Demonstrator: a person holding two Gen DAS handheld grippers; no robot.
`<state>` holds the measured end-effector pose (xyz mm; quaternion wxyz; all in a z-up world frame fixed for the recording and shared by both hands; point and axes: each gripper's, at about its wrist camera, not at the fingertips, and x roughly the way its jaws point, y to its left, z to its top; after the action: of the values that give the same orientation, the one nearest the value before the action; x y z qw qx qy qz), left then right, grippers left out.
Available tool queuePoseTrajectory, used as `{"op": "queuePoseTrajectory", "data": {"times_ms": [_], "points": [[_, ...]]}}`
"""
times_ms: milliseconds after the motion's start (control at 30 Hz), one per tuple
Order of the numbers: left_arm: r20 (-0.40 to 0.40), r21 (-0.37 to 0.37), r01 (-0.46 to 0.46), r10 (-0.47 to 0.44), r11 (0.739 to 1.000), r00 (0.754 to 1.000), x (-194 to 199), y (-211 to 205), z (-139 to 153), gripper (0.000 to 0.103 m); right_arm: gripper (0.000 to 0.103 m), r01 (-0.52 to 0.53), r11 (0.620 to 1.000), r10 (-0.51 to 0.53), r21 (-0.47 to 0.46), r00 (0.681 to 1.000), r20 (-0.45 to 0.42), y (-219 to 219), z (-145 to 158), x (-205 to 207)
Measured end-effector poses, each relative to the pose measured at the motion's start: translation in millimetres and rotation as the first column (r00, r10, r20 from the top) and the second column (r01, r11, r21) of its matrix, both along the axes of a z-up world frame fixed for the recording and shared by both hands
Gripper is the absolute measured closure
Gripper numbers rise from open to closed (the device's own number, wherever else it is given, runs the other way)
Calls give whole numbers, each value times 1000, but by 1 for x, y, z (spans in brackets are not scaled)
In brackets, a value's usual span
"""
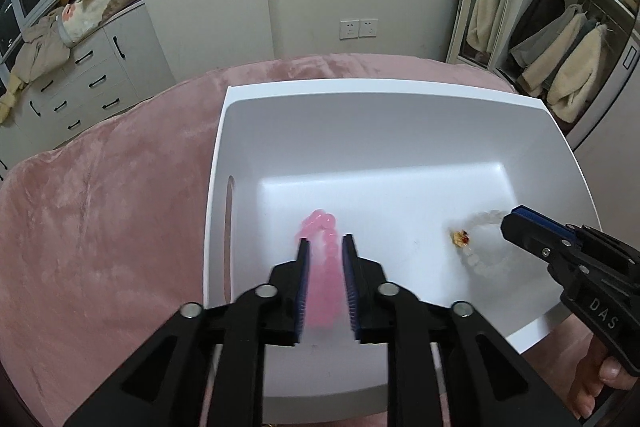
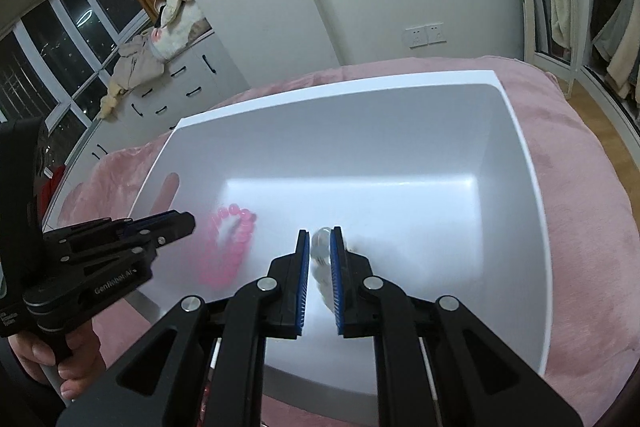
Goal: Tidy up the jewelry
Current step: 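Carry both bracelets into the white bin and open both tools, then lower the left tool to the red bead bracelet and grasp it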
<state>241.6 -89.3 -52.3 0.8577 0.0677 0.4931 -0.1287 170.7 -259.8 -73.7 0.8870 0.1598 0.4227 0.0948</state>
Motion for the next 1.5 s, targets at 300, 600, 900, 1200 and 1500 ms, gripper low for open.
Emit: {"op": "queuePoseTrajectory", "data": {"times_ms": [300,600,900,1200,1500], "points": [[41,-30,7,-6,1000,999,-13,7,17,45,29,10,1000,-11,14,997,78,0,23,-17],[134,-31,64,-60,997,989,-41,9,46,15,5,79,995,-70,-59,988,137,-10,58,-41],[185,-27,117,-110,993,977,-73,20,67,13,5,90,990,-69,-110,981,182,-16,74,-83],[197,-48,142,-130,989,972,-106,37,71,11,5,121,989,-101,-90,976,193,-23,75,-116],[159,-64,159,-148,985,976,-136,48,57,11,5,133,987,-113,-92,974,196,-23,72,-141]]}}
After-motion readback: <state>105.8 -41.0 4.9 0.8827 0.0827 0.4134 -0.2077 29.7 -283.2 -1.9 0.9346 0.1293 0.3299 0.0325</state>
